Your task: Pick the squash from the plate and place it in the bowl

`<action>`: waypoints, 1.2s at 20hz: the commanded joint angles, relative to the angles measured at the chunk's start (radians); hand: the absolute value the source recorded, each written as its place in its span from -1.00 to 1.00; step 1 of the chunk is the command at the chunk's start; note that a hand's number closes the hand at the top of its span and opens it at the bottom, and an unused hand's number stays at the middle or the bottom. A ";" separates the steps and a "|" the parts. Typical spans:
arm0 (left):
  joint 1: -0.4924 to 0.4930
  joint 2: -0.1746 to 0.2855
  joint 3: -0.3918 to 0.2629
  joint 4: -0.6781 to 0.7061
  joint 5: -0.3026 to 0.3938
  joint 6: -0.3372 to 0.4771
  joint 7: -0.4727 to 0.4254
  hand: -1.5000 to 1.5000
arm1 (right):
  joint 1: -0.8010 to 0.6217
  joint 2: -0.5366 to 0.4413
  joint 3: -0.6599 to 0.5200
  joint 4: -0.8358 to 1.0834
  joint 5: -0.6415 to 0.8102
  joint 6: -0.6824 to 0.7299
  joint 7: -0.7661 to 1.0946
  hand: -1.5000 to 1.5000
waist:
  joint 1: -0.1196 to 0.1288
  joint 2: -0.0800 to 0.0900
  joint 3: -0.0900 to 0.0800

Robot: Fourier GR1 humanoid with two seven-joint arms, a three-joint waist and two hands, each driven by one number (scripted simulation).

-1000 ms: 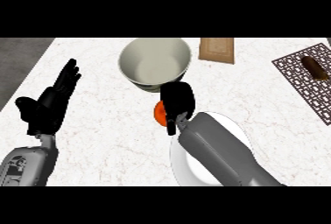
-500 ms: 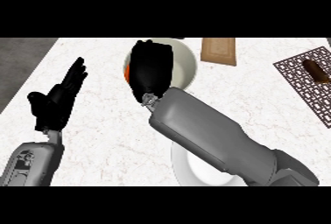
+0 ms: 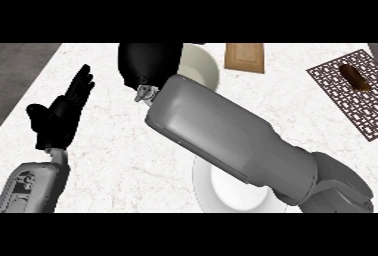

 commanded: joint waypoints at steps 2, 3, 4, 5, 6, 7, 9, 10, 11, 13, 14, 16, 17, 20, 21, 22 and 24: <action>0.003 -0.001 0.016 0.002 0.002 0.010 -0.012 0.00 | -0.043 0.013 -0.017 0.067 -0.034 -0.164 0.167 1.00 | -0.027 0.007 0.001; 0.018 0.015 0.020 0.001 -0.001 0.002 -0.009 0.00 | -0.018 0.013 -0.017 0.088 -0.039 -0.209 0.127 1.00 | -0.027 0.010 0.002; 0.025 0.001 0.020 0.019 -0.003 0.012 -0.031 0.00 | -0.019 0.013 -0.030 0.099 -0.052 -0.223 0.120 1.00 | -0.035 0.012 0.002; 0.028 0.000 0.009 -0.020 -0.001 0.008 0.002 0.00 | -0.033 0.013 -0.021 0.116 -0.058 -0.223 0.132 1.00 | -0.028 0.006 0.002; 0.006 0.017 0.040 -0.019 0.016 0.006 0.014 0.00 | 0.004 0.013 -0.012 0.127 -0.067 -0.249 0.102 1.00 | -0.046 0.006 0.003; 0.039 0.021 0.035 -0.012 0.006 0.001 -0.024 0.00 | -0.016 0.013 -0.023 0.154 -0.072 -0.278 0.092 1.00 | -0.023 0.012 0.002; -0.006 -0.003 0.024 0.007 -0.013 0.031 -0.014 0.00 | -0.004 0.013 -0.027 0.197 -0.083 -0.315 0.062 1.00 | -0.040 0.017 0.002; -0.008 0.006 0.028 0.014 0.004 0.007 0.005 0.00 | -0.013 0.013 -0.029 0.214 -0.097 -0.321 0.035 1.00 | -0.046 0.014 0.002; 0.003 0.027 0.060 0.044 0.023 -0.013 -0.040 0.00 | 0.002 0.013 -0.036 0.236 -0.092 -0.356 -0.004 1.00 | -0.054 0.017 0.002; -0.004 0.012 0.046 0.017 0.015 0.002 -0.026 0.00 | 0.018 0.013 -0.050 0.300 -0.097 -0.407 -0.044 1.00 | -0.047 0.019 0.003; -0.009 0.004 0.035 0.025 0.004 0.006 -0.034 0.00 | 0.004 0.013 -0.040 0.306 -0.108 -0.427 -0.049 1.00 | -0.042 0.019 0.002; -0.001 -0.005 0.030 0.032 -0.005 0.016 -0.039 0.00 | 0.010 0.013 -0.033 0.348 -0.139 -0.440 -0.082 1.00 | -0.043 0.019 0.003; 0.014 0.001 0.033 -0.001 0.005 0.010 -0.006 0.00 | 0.038 0.013 -0.017 0.373 -0.139 -0.463 -0.102 1.00 | -0.040 0.016 0.003; -0.009 -0.001 0.033 0.020 -0.002 0.012 -0.026 0.00 | 0.026 0.013 -0.040 0.446 -0.154 -0.520 -0.161 1.00 | -0.036 0.025 0.003; 0.032 0.014 0.044 0.019 0.011 -0.008 -0.047 0.00 | 0.030 0.013 -0.060 0.519 -0.199 -0.246 -0.110 1.00 | -0.041 0.022 0.001; 0.011 -0.007 0.023 -0.003 -0.010 0.020 -0.022 0.00 | 0.044 0.013 -0.094 0.536 -0.232 -0.274 -0.115 1.00 | -0.048 0.022 0.003; 0.008 -0.011 0.024 0.009 -0.012 0.021 -0.032 0.00 | 0.051 0.013 -0.120 0.515 -0.298 -0.333 -0.113 1.00 | -0.046 0.020 0.004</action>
